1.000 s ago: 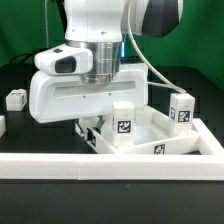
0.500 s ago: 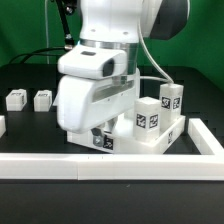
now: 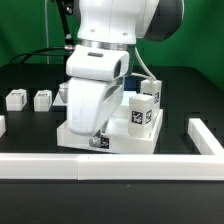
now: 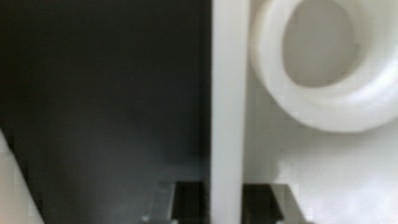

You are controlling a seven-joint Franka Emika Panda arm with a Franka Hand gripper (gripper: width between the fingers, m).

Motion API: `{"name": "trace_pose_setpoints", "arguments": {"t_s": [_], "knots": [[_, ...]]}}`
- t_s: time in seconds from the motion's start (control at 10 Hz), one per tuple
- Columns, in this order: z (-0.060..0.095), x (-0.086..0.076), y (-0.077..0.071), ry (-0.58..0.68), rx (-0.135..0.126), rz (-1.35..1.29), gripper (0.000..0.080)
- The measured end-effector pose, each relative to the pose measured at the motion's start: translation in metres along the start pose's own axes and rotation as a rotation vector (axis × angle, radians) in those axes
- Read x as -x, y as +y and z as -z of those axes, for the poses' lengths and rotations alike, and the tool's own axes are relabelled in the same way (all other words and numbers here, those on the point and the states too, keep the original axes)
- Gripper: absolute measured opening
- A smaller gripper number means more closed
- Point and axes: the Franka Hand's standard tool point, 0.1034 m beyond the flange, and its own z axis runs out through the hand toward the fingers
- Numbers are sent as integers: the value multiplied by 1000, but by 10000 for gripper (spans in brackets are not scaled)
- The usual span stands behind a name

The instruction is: Assemble square table

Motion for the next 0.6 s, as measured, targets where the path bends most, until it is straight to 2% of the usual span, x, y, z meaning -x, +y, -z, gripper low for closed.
{"name": "trace_pose_setpoints", "arguments": {"t_s": [0.1, 0.2, 0.3, 0.6], "knots": [[1, -12, 5, 1, 36, 135, 70], [2, -24, 6, 4, 85, 221, 71], [2, -26, 5, 3, 107, 265, 78], [1, -20, 5, -24, 103, 420, 81]]}}
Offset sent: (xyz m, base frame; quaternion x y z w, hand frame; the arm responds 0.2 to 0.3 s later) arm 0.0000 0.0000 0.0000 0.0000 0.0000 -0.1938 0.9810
